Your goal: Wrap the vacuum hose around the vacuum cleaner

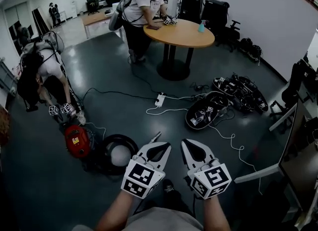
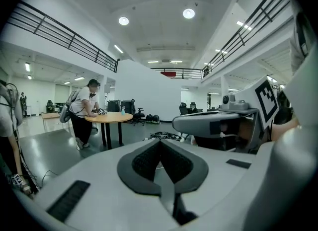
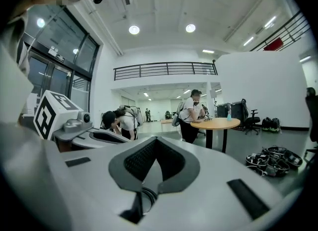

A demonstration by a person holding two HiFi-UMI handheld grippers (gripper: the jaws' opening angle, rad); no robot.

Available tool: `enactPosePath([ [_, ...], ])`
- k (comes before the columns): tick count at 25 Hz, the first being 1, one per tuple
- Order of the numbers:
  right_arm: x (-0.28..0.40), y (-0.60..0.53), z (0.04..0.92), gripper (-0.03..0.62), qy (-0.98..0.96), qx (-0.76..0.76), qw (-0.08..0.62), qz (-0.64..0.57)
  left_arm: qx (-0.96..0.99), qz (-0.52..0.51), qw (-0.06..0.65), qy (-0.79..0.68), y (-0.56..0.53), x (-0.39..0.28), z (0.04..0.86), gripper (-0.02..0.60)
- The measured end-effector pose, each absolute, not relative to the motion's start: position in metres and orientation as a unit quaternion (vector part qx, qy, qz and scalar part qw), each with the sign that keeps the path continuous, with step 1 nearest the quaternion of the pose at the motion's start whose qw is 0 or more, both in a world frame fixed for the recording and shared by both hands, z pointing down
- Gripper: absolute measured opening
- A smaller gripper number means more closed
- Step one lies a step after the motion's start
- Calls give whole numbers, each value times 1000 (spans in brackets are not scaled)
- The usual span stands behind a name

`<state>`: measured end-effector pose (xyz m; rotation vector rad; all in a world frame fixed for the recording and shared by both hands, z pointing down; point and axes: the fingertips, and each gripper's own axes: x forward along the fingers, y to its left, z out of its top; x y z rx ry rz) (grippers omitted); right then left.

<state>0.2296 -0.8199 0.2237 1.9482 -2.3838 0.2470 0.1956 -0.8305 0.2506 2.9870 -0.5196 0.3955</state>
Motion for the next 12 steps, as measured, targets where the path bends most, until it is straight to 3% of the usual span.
enactPosePath([
  [12, 186, -806, 202, 5, -787, 614, 27, 55, 976, 101, 15, -193, -820, 159, 218, 8],
])
